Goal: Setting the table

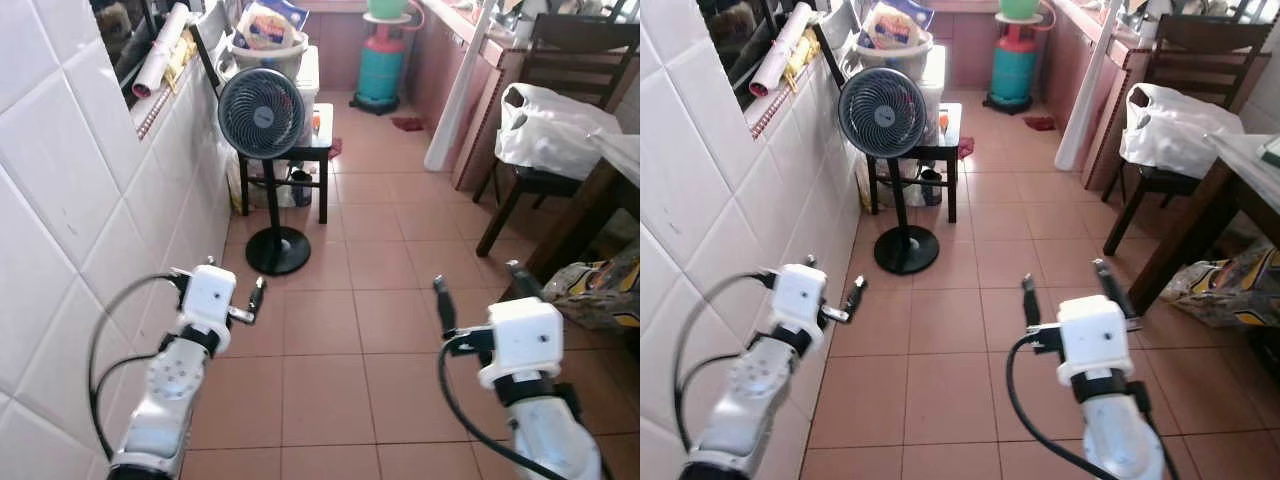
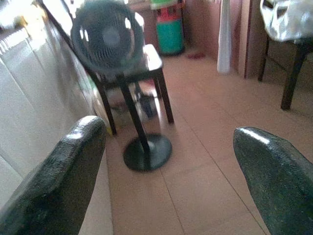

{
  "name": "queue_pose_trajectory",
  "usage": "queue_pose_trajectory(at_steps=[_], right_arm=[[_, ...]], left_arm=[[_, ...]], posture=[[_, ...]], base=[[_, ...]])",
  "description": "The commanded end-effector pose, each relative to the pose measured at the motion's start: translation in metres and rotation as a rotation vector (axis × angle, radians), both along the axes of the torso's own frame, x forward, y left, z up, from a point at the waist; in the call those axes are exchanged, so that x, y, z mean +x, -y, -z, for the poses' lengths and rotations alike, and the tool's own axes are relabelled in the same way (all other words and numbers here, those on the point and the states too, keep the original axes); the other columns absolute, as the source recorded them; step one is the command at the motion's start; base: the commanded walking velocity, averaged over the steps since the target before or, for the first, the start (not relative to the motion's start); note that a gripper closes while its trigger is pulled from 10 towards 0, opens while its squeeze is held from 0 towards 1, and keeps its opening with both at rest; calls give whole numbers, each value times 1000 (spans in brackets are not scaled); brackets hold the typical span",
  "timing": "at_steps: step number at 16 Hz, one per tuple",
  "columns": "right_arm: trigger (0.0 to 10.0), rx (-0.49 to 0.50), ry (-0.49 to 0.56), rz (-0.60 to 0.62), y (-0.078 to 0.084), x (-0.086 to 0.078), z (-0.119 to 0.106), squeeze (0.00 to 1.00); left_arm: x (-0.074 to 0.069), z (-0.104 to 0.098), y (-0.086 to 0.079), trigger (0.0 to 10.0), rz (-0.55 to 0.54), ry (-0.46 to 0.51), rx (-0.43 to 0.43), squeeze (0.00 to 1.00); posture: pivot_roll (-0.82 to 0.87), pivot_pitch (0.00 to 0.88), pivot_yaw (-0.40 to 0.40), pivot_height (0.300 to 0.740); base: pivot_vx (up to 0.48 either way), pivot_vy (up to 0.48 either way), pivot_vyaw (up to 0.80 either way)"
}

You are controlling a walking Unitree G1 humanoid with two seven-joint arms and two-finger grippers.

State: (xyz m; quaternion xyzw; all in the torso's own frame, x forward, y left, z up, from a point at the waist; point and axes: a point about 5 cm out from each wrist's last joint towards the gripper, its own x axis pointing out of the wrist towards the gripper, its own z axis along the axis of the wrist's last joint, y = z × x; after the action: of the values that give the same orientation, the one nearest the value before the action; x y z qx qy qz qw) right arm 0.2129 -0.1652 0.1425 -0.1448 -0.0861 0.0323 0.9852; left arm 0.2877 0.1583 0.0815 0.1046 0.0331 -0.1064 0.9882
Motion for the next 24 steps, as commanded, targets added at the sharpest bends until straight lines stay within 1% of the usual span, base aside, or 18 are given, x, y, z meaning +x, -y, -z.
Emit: queue_pose_trajectory(at_steps=[1,2,4,5,6,7,8,9,10,11,12,13,14,15,18,21,22,24], right_arm=[[10000,-3,-20,-6,1,2,6,0],[10000,5,-53,-14,0,4,18,0],[10000,20,-137,-16,-1,8,44,0],[10000,61,-236,-1,-1,11,71,0],[10000,90,-289,12,1,12,86,0],[10000,149,-365,35,2,10,108,0],[10000,224,-444,70,5,7,128,0],[10000,242,-502,93,7,3,144,0],[10000,215,-627,107,7,-7,172,0],[10000,226,-691,119,7,-13,184,0],[10000,221,-788,128,6,-22,200,0],[10000,210,-835,128,5,-27,207,0],[10000,238,-886,155,7,-32,214,0],[10000,176,-978,148,9,-45,226,0],[10000,185,-1092,209,22,-64,237,0],[10000,246,-1099,268,34,-66,237,0],[10000,300,-1096,324,38,-64,236,0],[10000,372,-1074,367,36,-59,235,0]], left_arm=[[3,8,1,10000,0,-25,-16,0],[5,27,4,10000,22,-92,8,0],[1,57,7,10000,42,-224,4,0],[-10,80,7,10000,57,-328,39,0],[-16,89,6,10000,64,-373,57,0],[-27,105,6,10000,91,-462,76,0],[-36,115,5,10000,87,-537,56,0],[-43,123,4,10000,99,-580,70,0],[-62,138,-10,10000,50,-668,115,0],[-72,145,-18,10000,26,-726,113,0],[-82,151,-22,10000,30,-774,161,0],[-86,154,-22,10000,43,-799,189,0],[-89,156,-24,10000,35,-823,193,0],[-97,161,-29,10000,17,-866,238,0],[-104,165,-36,10000,-82,-923,218,0],[-104,167,-20,10000,-51,-929,213,0],[-105,168,-10,10000,27,-925,270,0],[-106,169,-11,10000,48,-926,313,0]], posture=[[50,35,-21,740],[53,35,-25,740],[53,36,-32,740],[49,30,-35,740],[48,29,-33,740],[47,30,-30,740],[46,27,-29,740],[50,26,-29,740],[54,22,-32,740],[58,21,-36,740],[57,19,-43,740],[53,15,-49,740],[53,15,-49,740],[54,15,-58,740],[59,17,-67,740],[71,20,-62,740],[65,19,-49,740],[53,18,-24,740]], base=[[0,0,0],[0,0,0],[0,0,0],[0,0,0],[0,0,0],[0,0,0],[0,0,0],[0,0,0],[0,0,0],[0,0,0],[0,0,0],[0,0,0],[0,0,0],[0,0,0],[0,0,0],[0,0,0],[0,0,0],[0,0,0]])
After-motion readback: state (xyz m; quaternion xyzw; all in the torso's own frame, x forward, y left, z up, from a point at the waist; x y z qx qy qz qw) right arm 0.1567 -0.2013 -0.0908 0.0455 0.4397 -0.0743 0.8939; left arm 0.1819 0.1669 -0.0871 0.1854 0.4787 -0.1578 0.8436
